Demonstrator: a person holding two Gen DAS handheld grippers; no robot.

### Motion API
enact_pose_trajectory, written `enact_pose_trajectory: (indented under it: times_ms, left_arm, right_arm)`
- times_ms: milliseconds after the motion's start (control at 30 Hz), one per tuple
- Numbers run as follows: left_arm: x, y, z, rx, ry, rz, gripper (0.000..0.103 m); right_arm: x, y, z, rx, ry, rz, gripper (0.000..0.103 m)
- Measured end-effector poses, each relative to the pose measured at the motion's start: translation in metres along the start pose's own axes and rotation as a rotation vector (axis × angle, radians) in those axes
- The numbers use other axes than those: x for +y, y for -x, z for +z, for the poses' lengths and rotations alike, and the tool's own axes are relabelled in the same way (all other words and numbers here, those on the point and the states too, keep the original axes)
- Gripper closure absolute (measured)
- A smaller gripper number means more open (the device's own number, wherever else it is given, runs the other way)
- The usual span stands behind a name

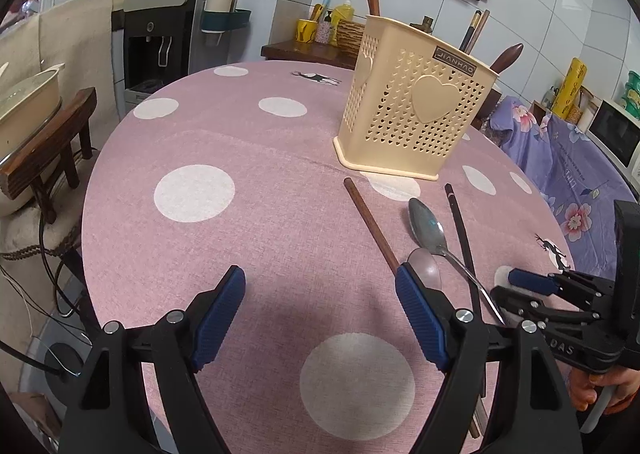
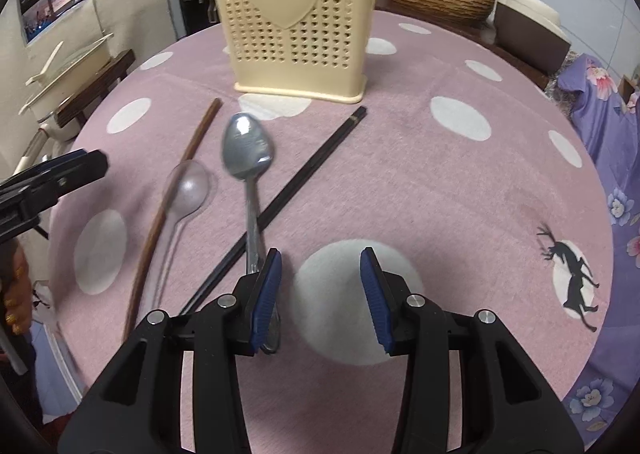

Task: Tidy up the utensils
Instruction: 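Move right tool to a metal spoon while left tool returns toward the table, then close right tool on the metal spoon while left tool approaches a brown chopstick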

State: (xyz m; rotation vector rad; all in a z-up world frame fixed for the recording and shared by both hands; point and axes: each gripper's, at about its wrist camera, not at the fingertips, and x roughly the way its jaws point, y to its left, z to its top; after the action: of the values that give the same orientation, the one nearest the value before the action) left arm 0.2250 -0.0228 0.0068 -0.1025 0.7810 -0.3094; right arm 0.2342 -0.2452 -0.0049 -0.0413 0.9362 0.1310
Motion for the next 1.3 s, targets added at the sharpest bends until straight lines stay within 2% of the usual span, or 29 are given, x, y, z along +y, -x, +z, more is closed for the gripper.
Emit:
enact_pose_trajectory:
  times_ms: [100,200,300,467,633,800,967,1033,1200,1300]
  left_arm:
    - [0.003,0.000,0.000,0.000,0.010,0.004,0.027]
    - [0.004,0.001,0.000,-0.003,0.016,0.006,0.027]
    - [0.005,0.002,-0.001,-0.005,0.022,0.003,0.027]
    - [0.003,0.002,-0.002,-0.003,0.021,-0.004,0.027]
    - [0.006,0.003,-0.001,-0.005,0.029,-0.002,0.027]
    - [0.010,0.004,-0.002,-0.004,0.034,-0.002,0.027]
    - [0.012,0.004,-0.003,0.001,0.040,-0.008,0.027]
    - [0.011,0.003,-0.003,0.002,0.038,-0.011,0.027]
    - [0.008,-0.002,-0.002,0.012,0.029,-0.016,0.027]
    - [0.005,-0.005,0.000,0.017,0.024,-0.019,0.027]
  right_arm:
    - [-0.001,0.006,0.006,-0.034,-0.022,-0.013,0.061]
    - [0.006,0.008,0.016,-0.050,-0.010,0.046,0.061]
    - [0.019,0.005,0.027,-0.061,0.032,0.070,0.061]
    - [0.027,-0.008,0.056,-0.056,-0.054,0.153,0.061]
    - [0.049,-0.028,0.079,-0.054,-0.019,0.094,0.061]
    - [0.055,-0.049,0.091,-0.017,0.016,0.071,0.048]
    - [0.054,-0.065,0.090,0.046,0.042,0.045,0.048]
    - [0.055,-0.067,0.086,0.047,0.056,0.042,0.048]
    - [0.052,-0.064,0.081,0.045,0.066,0.051,0.065]
    - [0.050,-0.064,0.079,0.041,0.064,0.059,0.065]
